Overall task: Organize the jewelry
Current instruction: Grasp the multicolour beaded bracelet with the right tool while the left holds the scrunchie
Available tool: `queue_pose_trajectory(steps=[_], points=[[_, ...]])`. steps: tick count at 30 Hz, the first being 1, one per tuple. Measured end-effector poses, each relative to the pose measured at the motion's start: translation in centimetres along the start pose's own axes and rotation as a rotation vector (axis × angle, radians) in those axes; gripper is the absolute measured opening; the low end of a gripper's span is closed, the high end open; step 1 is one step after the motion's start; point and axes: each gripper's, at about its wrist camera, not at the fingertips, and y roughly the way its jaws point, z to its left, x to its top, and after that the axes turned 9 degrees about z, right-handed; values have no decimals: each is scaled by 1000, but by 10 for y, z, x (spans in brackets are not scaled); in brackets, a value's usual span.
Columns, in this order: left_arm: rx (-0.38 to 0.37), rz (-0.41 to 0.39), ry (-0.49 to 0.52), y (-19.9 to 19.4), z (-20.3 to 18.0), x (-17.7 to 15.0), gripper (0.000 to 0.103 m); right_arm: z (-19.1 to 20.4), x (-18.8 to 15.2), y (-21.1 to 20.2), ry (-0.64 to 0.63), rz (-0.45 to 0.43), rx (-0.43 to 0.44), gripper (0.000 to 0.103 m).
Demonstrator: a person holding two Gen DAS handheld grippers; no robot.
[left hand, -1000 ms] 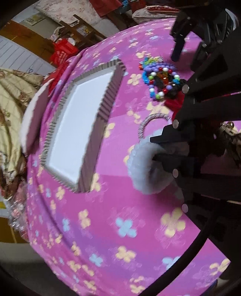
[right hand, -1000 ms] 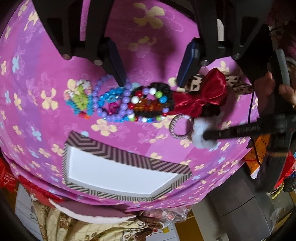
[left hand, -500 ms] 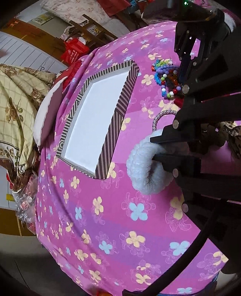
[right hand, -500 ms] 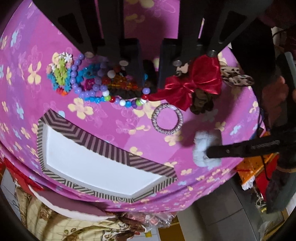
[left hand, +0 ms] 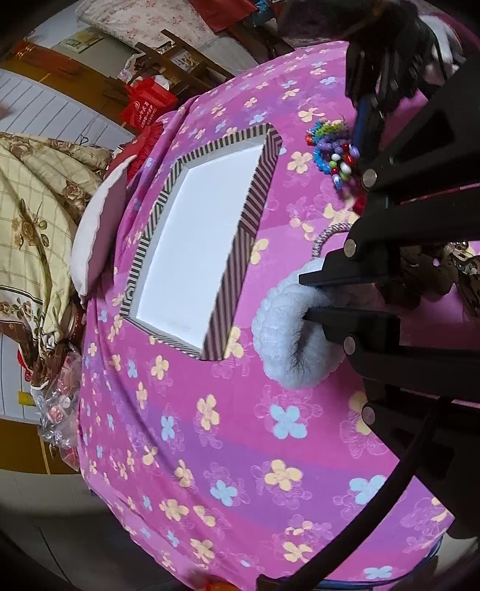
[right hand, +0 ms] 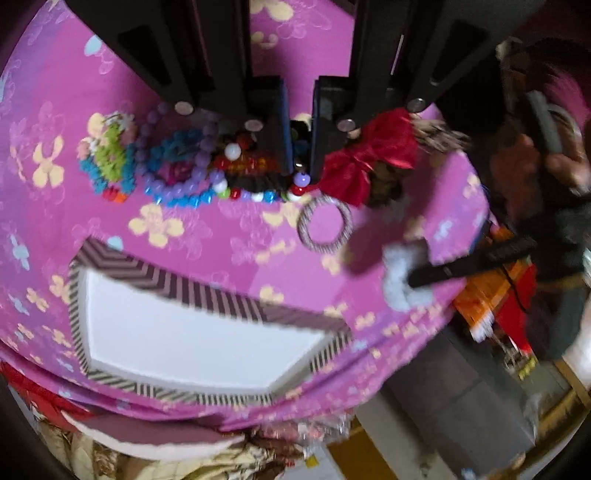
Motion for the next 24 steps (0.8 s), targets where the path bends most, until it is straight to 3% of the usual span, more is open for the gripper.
queue_pose_trajectory(steps=[4,11,17,24], points=[[-7,-18,5,-9,-3,11,0,-4,12,-31,18,-71,62,9],[-4,-29,13,-14,-6,19,0,-8,17,-37,54,-86,103,9],[-1,-18,4,-9,-4,17,0,-5,15,-9,63,-4,151,9],[8,-16,4,-7,-2,15,0,4,17,8,58,25,171,9]])
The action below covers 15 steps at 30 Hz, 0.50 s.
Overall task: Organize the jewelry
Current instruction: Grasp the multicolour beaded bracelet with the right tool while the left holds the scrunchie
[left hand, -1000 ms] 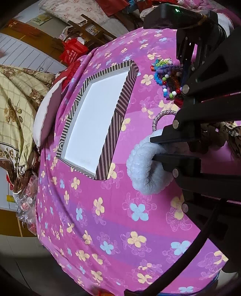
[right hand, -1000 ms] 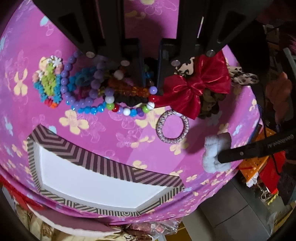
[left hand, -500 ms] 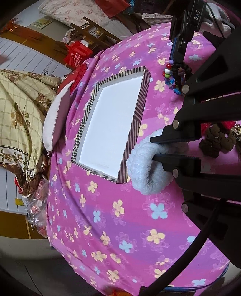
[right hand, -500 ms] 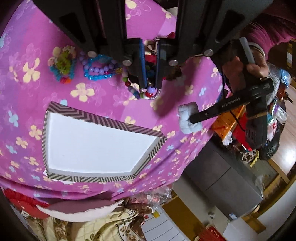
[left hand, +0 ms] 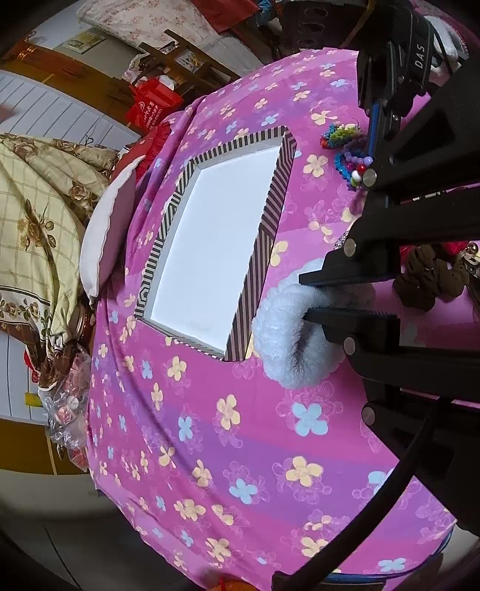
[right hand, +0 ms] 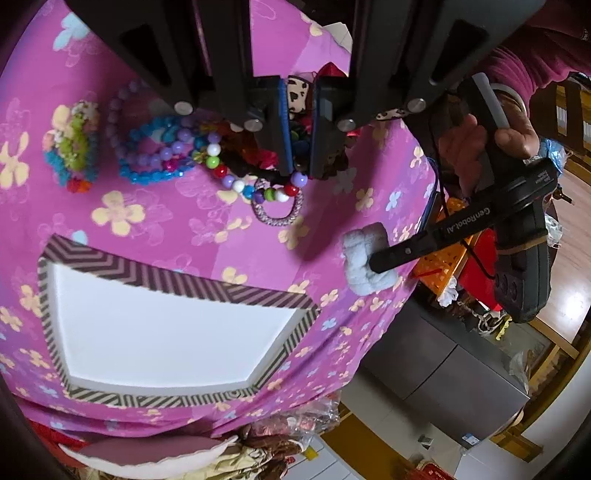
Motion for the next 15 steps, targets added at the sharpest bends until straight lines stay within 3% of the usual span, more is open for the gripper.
queue_pose_trajectory(steps=[7,15], points=[[-2,0,-1,0,2,0,0,-5,-1,18,28,58,22,14],[-1,3,-5,2,1,-2,0,5,0,18,-36,60,-70,14]])
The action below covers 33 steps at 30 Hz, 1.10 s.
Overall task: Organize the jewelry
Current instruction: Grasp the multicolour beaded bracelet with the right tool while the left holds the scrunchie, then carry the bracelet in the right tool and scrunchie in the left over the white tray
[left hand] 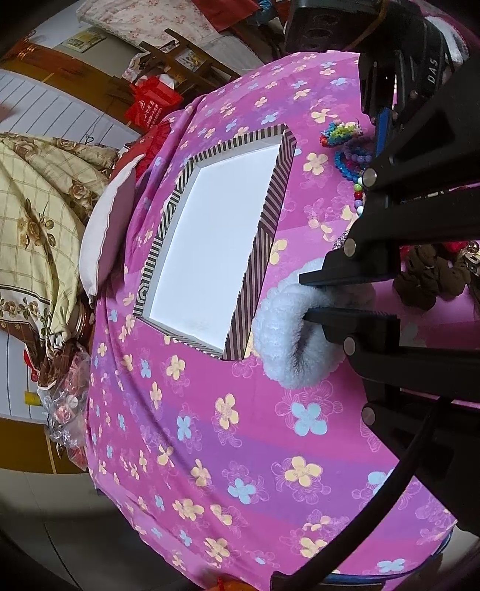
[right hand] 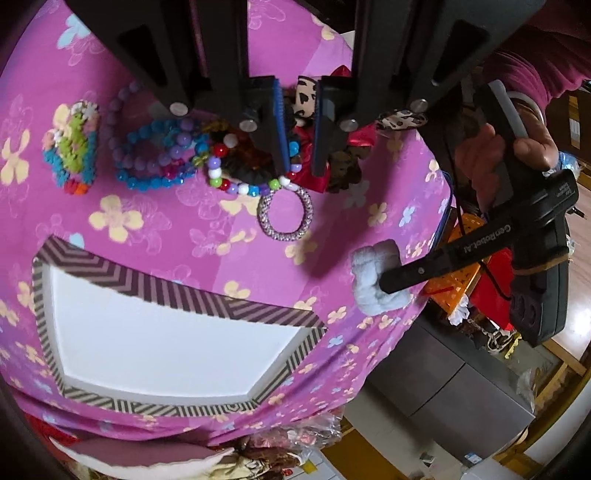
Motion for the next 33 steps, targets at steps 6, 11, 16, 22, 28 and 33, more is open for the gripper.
queue_pose_trajectory(steps=[6,11,16,22,28,33], points=[[4,6,3,3,2,2,0,25,11,24,-105,73,-117,14],[5,10,2,5,4,5,0,38,21,39,-185,141,-254,14],[3,13,2,8,6,5,0,32,21,51,-180,203,-282,14],[2,21,-11,11,8,3,0,27,20,61,-161,230,-238,15],[6,8,-14,5,9,4,0,9,15,46,-77,208,-32,9],[5,0,-7,0,6,6,0,4,19,3,-10,83,129,9]])
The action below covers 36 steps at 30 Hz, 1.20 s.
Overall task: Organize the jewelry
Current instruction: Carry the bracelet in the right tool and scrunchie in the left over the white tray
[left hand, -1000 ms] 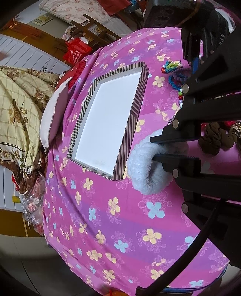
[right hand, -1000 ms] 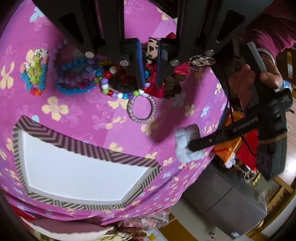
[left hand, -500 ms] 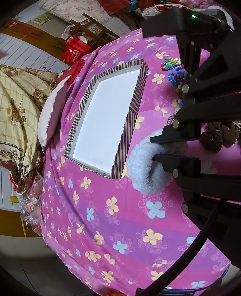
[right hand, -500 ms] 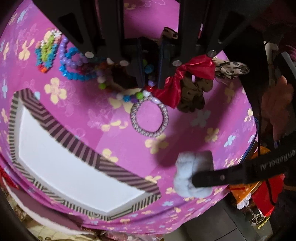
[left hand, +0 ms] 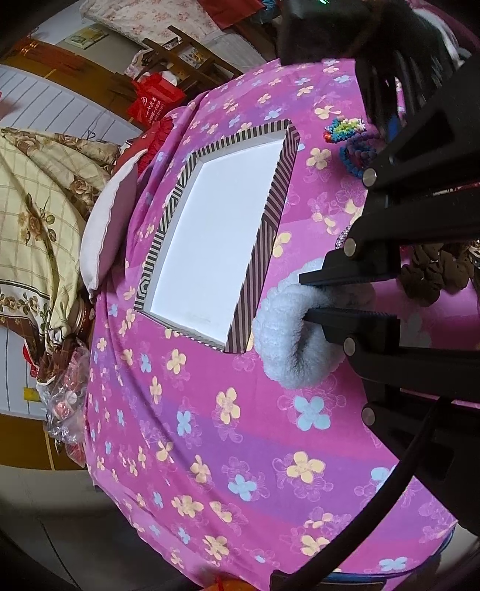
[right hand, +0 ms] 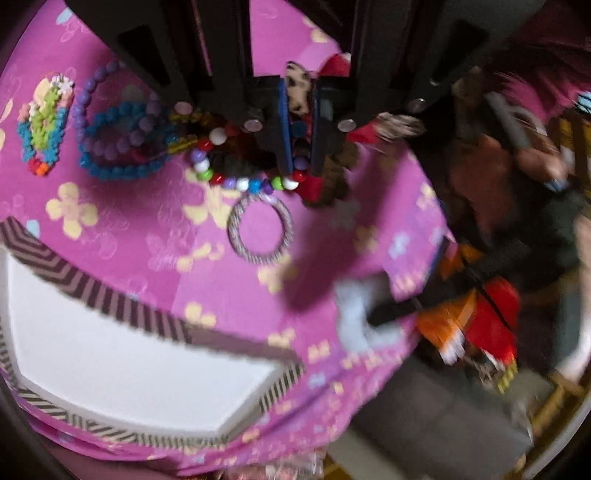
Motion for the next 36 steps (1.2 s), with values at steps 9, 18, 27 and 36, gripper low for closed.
queue_pose_trajectory(steps=[9,18,27,36], points=[[-5,-16,7,-4,-8,8,0,-10,13,-50,83,-176,128,10],[-53,-33,5,7,-21,53,0,-20,54,-77,92,-286,-16,9],[-53,26,-18,76,-17,121,0,-48,119,-64,134,-310,-113,9],[52,170,-62,126,11,106,0,-61,158,-6,131,-201,-175,9]])
